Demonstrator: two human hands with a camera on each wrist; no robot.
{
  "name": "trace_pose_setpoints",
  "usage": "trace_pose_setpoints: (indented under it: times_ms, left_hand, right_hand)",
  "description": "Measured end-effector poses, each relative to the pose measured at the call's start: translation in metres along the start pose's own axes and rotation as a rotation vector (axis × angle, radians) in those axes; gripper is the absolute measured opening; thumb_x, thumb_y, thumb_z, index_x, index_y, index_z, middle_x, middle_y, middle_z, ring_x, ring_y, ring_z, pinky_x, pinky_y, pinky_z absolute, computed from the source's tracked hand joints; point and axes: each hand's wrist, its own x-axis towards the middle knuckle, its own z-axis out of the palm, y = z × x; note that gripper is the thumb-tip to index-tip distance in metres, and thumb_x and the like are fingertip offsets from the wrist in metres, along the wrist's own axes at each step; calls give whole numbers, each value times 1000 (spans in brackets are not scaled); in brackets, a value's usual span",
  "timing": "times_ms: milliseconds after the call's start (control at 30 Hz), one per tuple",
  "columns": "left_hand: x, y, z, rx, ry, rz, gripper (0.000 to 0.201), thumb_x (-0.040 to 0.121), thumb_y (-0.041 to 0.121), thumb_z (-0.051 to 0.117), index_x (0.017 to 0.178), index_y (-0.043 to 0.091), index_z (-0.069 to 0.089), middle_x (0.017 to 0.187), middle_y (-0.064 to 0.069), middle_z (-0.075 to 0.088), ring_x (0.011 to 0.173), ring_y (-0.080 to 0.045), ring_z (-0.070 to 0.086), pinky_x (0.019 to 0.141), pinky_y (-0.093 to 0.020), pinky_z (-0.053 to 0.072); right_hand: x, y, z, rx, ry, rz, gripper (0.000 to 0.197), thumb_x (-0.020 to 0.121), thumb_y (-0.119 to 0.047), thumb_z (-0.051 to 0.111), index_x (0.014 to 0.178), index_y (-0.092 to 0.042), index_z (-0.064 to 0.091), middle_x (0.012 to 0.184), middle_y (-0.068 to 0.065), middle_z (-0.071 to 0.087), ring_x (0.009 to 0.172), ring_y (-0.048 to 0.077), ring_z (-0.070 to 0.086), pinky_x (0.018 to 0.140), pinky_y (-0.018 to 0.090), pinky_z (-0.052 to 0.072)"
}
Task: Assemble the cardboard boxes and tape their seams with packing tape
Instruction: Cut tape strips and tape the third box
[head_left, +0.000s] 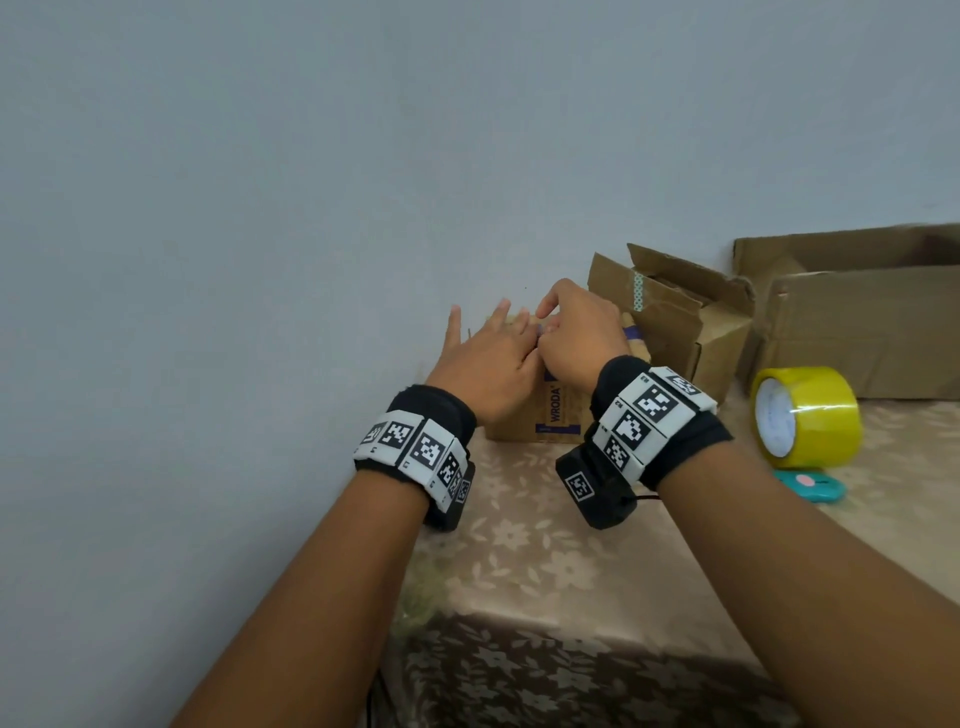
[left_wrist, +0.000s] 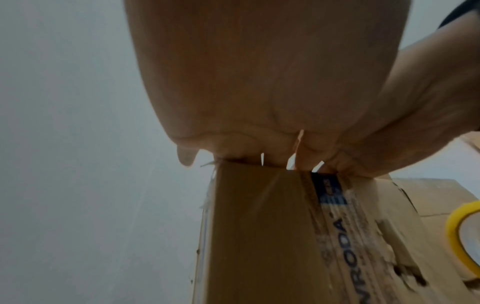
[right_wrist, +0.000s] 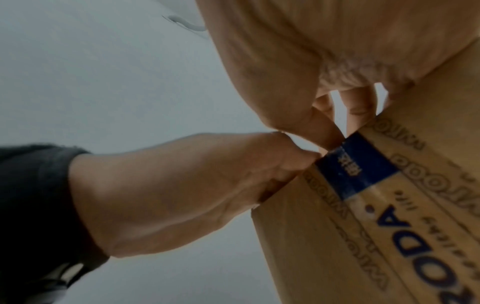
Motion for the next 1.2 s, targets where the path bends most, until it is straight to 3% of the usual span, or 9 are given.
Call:
trace_pose_setpoints:
  times_ms: [100,267,400,500,600,767,900,1033,1200]
  left_hand:
    - [3,2,-5,-1,-52,-11,55,110,40,12,164,28,17,171,-3,15,159,-18,9,125,-55,-10]
    - [10,10,-12,-36,-55,-17,53,109,39,20,154,21,41,166,-11,29,156,-25,20,127,-53,2]
    - [21,19,-16,-110,24,-60,39,103,42,34,119,17,59,116,-7,64,111,-29,60,109,-54,39]
    - [27,35,-19,-127,52,-93,23,102,36,44,104,15,54,99,-6,62,95,-29,60,83,-43,49]
    - [31,53,-20,-71,95,-129,24,102,38,43,101,17,54,106,-9,64,92,-26,58,75,-37,43]
    - [36,90,-29,-116,300,-128,43,99,35,51,137,15,57,135,-9,60,123,-29,54,95,-43,46]
    - [41,124,-31,-232,441,54,25,95,29,56,117,22,66,112,0,62,108,-21,54,90,-40,51]
    - [41,159,-27,-280,390,162,11,92,27,60,92,25,71,86,9,64,88,-16,62,80,-41,55]
    - [43,189,-12,-420,61,98,17,98,37,59,96,21,63,70,1,74,60,-12,74,72,-37,62]
  right_hand:
    - [-1,1,-5,126,-5,4,18,94,-7,54,107,-18,59,109,10,64,109,30,61,89,48,58]
    - [-6,3,-23,345,-42,-16,30,94,4,48,113,-15,62,115,6,63,96,17,63,63,25,55]
    - [-5,3,-48,422,-32,-76,33,95,4,51,112,-20,65,114,-1,67,104,9,63,63,12,49]
    - [-4,8,-76,494,22,-107,29,97,1,54,109,-21,67,107,-3,73,101,9,69,79,29,60]
    - [-12,16,-109,655,48,-82,27,96,3,53,108,-15,69,101,5,76,94,17,75,89,34,62]
    - [-22,46,-161,815,161,2,24,95,3,53,101,-11,71,90,8,78,77,18,74,68,28,60]
    - [-22,83,-183,764,296,121,26,95,1,49,90,-12,71,82,8,74,62,14,66,53,24,50]
    - [-24,114,-188,660,335,245,26,95,-2,47,86,-11,69,72,3,69,50,11,59,46,20,42]
    - [-28,134,-175,585,264,353,26,93,1,47,82,-9,69,70,4,68,56,15,58,51,24,46]
